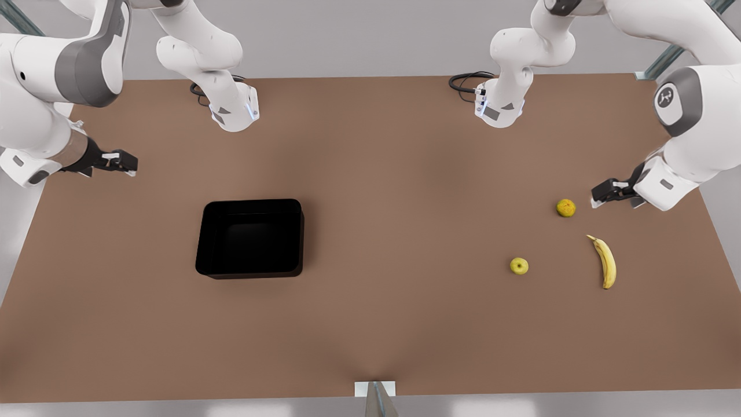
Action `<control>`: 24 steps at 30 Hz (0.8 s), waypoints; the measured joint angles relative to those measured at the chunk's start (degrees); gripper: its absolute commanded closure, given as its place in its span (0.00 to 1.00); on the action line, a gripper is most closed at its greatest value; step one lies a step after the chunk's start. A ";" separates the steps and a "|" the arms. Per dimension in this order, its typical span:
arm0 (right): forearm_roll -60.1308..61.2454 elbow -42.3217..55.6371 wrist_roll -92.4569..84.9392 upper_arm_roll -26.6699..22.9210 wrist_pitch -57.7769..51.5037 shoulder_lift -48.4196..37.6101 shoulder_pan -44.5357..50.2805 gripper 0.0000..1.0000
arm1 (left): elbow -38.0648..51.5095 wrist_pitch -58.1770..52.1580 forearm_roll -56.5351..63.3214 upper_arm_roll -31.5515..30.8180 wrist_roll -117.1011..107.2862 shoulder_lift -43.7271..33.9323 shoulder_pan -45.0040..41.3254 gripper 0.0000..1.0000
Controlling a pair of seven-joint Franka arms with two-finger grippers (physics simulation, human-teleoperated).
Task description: Place the storage box in the middle with the right arm, and place the apple in the storage box with the left arm
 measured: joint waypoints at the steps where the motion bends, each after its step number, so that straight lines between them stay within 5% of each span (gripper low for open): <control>1: 0.01 0.03 -0.04 0.00 0.07 0.05 -0.05 0.00 | 0.03 -0.24 0.01 0.29 0.05 0.05 -0.03 0.00; 7: 0.06 -7.75 -0.11 0.02 3.54 8.80 0.64 0.00 | -0.12 -1.08 0.01 0.69 0.10 0.82 0.01 0.00; 17: 0.14 -41.35 3.55 0.10 41.41 5.76 1.56 0.00 | -0.20 -1.92 0.09 0.67 0.13 0.84 -0.03 0.00; 24: 0.38 -44.76 6.44 -0.21 56.74 11.43 0.91 0.00 | -0.18 -2.21 0.10 0.71 0.11 0.84 -0.03 0.00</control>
